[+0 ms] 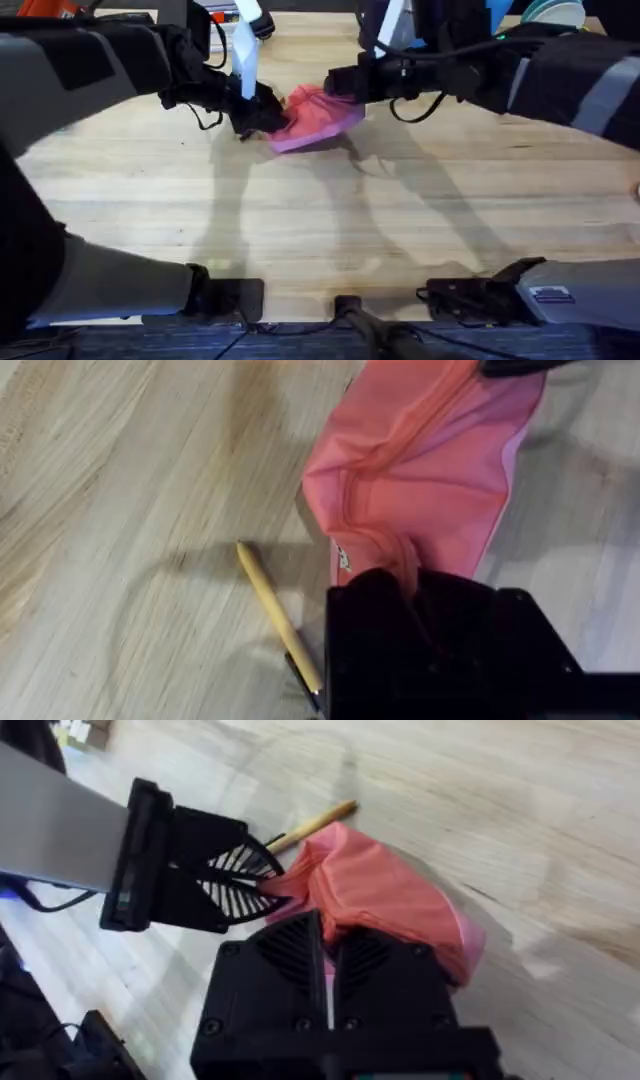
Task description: Unzip the bag, pick up the pens from the table one at a time and place them inside, then zip the bag closed.
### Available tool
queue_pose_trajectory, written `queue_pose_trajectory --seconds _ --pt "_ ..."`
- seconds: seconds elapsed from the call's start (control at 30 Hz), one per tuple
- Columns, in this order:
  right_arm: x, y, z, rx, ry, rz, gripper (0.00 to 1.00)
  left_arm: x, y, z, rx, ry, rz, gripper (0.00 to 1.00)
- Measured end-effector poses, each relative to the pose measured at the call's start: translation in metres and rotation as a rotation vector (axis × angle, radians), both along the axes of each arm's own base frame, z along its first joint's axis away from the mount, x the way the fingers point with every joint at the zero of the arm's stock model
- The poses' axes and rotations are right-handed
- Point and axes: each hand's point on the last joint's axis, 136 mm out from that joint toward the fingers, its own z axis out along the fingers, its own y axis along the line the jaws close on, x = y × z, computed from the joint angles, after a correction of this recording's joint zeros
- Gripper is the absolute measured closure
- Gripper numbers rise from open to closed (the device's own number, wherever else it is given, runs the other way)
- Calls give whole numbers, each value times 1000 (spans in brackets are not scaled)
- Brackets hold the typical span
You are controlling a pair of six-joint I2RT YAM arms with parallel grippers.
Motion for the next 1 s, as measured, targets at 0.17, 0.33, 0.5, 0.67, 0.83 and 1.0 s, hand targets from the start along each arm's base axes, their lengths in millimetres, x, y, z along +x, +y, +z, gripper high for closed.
queue_pose_trajectory --seconds 0.17,0.33,0.5,0.67,0.83,1.0 --pt "-5 8 1 3 -1 23 968 0 1 -1 5 1 2 959" --pt "-6 10 4 10 -1 28 968 0 1 -1 8 2 3 959" --pt "-5 14 12 26 -6 38 967 0 2 -1 8 4 6 959" --pt "-6 7 13 26 37 33 812 0 2 -1 4 3 5 959" --pt "-4 -20 14 28 136 -11 91 0 -3 3 -18 -8 -9 959" --pt "17 -56 32 68 125 -93 6 -2 -10 5 -39 -9 -28 959"
